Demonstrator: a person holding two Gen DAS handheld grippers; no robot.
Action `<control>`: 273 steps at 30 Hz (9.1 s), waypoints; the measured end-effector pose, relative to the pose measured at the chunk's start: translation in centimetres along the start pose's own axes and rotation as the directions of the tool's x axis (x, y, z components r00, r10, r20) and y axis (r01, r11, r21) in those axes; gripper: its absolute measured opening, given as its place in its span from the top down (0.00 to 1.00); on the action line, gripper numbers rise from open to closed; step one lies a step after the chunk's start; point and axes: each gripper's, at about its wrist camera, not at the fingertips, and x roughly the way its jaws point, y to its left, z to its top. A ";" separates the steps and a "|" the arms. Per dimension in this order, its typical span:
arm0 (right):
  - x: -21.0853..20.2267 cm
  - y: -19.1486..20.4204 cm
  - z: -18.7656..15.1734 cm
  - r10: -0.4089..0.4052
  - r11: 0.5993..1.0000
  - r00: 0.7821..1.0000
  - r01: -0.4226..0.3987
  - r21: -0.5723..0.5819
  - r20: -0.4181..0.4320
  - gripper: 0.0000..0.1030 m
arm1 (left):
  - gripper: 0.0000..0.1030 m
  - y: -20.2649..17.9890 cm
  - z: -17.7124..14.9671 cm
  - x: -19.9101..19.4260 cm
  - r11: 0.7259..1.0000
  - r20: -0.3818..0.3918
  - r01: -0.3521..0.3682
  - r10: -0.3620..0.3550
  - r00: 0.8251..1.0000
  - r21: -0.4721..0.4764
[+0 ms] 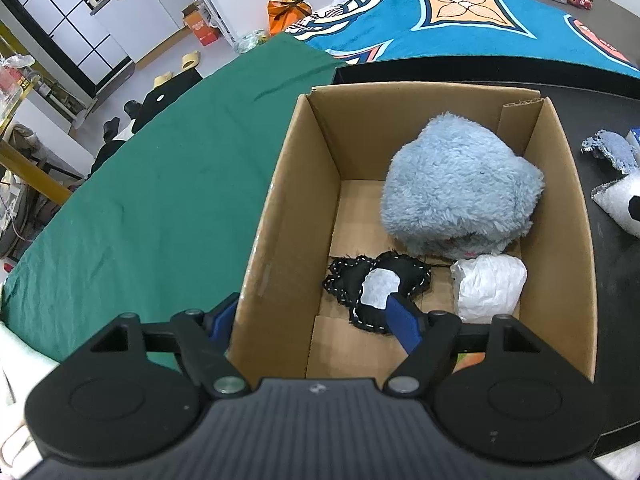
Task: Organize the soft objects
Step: 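Move the right tool to the clear bag of white stuffing and grasp it, then carry the clear stuffing bag into the cardboard box and release it, then move the right tool to the blue tissue pack and grasp it, then lift the blue tissue pack off the tray with the right gripper, then carry the blue tissue pack over the cardboard box with the right gripper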
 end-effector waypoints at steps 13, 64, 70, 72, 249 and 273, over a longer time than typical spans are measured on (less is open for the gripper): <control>-2.8 0.3 0.2 -0.002 1.000 0.999 0.001 0.007 0.047 0.73 | 0.26 0.3 -0.3 -1.5 1.000 0.027 0.018 -0.018 0.999 0.006; -9.8 12.2 2.0 0.218 0.973 0.964 -0.201 -0.114 0.155 0.72 | 0.57 7.2 -3.9 -2.7 0.953 0.125 0.232 -0.211 0.969 -0.193; -8.9 14.6 1.6 0.248 0.961 0.963 -0.230 -0.155 0.108 0.72 | 0.79 7.9 -4.3 -2.1 0.945 0.100 0.260 -0.244 0.965 -0.198; -8.6 15.4 1.5 0.261 0.956 0.961 -0.244 -0.163 0.088 0.72 | 0.86 8.2 -4.5 -1.7 0.940 0.095 0.265 -0.250 0.964 -0.217; -2.0 -1.3 3.9 -0.077 0.995 0.996 0.079 -0.058 0.036 0.31 | 0.27 2.6 -0.3 -1.1 0.996 0.038 0.029 -0.026 0.999 -0.088; -7.9 9.8 4.2 0.085 0.975 0.994 -0.069 -0.213 0.065 0.31 | 0.35 6.6 -2.8 -2.6 0.969 0.117 0.184 -0.165 0.979 -0.168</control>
